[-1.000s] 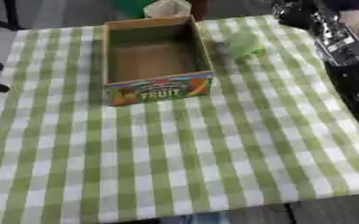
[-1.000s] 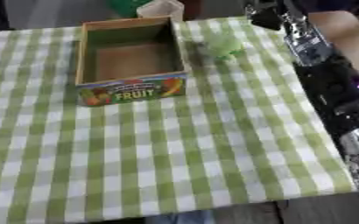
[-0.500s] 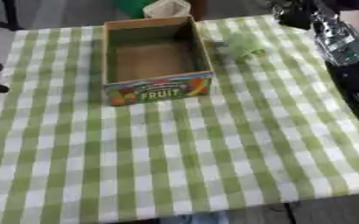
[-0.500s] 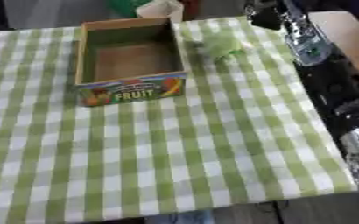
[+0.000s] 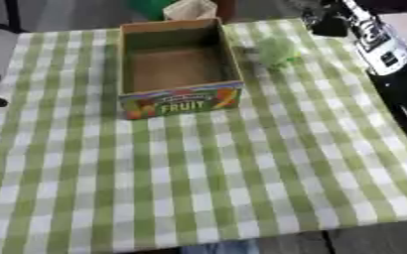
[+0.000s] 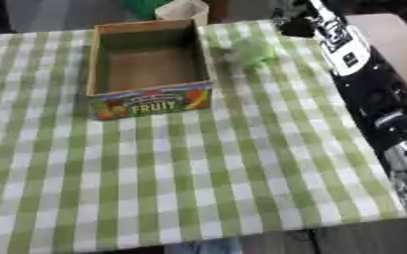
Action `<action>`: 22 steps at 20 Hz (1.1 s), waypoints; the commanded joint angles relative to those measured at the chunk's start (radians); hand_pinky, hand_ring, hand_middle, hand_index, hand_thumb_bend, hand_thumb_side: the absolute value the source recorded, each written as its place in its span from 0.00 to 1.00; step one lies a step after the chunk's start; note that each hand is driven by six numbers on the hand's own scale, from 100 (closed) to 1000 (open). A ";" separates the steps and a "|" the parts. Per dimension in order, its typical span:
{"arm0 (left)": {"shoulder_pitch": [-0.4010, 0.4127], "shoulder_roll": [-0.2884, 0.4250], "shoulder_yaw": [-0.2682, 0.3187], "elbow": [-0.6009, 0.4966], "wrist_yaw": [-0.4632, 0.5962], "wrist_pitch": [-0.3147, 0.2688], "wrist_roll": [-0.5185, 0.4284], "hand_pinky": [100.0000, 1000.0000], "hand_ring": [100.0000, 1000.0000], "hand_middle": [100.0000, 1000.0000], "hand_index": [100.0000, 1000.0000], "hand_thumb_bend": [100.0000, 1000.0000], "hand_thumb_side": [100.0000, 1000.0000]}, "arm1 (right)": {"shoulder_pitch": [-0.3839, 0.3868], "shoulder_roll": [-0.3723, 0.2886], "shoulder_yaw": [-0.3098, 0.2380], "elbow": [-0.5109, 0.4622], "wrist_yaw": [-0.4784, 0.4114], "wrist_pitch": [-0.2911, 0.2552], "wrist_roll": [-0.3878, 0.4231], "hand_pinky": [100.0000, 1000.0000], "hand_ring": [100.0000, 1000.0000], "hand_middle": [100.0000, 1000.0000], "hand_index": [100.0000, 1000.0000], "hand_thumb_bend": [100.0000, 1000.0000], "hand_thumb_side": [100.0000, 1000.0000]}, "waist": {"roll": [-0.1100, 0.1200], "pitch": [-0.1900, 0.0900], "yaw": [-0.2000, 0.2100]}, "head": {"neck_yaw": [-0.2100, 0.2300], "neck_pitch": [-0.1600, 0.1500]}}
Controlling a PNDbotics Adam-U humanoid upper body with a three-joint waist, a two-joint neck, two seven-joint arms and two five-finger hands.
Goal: Pick up objects on the table and place them in the box.
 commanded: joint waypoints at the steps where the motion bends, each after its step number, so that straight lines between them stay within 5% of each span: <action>1: -0.011 0.012 -0.002 -0.020 0.001 -0.001 -0.006 0.54 0.75 0.71 0.70 0.04 0.06 | -0.033 -0.015 -0.008 0.004 0.056 -0.001 0.016 0.78 0.88 0.83 0.88 0.02 0.18 | -0.001 -0.013 0.004 | -0.006 -0.001; 13: -0.015 0.007 -0.007 -0.023 0.002 0.000 -0.016 0.54 0.75 0.71 0.70 0.04 0.06 | -0.042 0.029 -0.015 0.076 0.193 0.047 0.020 0.80 0.91 0.86 0.89 0.07 0.29 | 0.004 -0.008 0.034 | -0.024 -0.018; 22: -0.016 0.005 -0.008 -0.022 0.004 -0.001 -0.019 0.55 0.75 0.71 0.70 0.04 0.06 | -0.032 0.039 -0.018 0.109 0.215 0.072 -0.009 0.82 0.91 0.86 0.89 0.08 0.37 | 0.010 -0.004 0.049 | -0.027 -0.022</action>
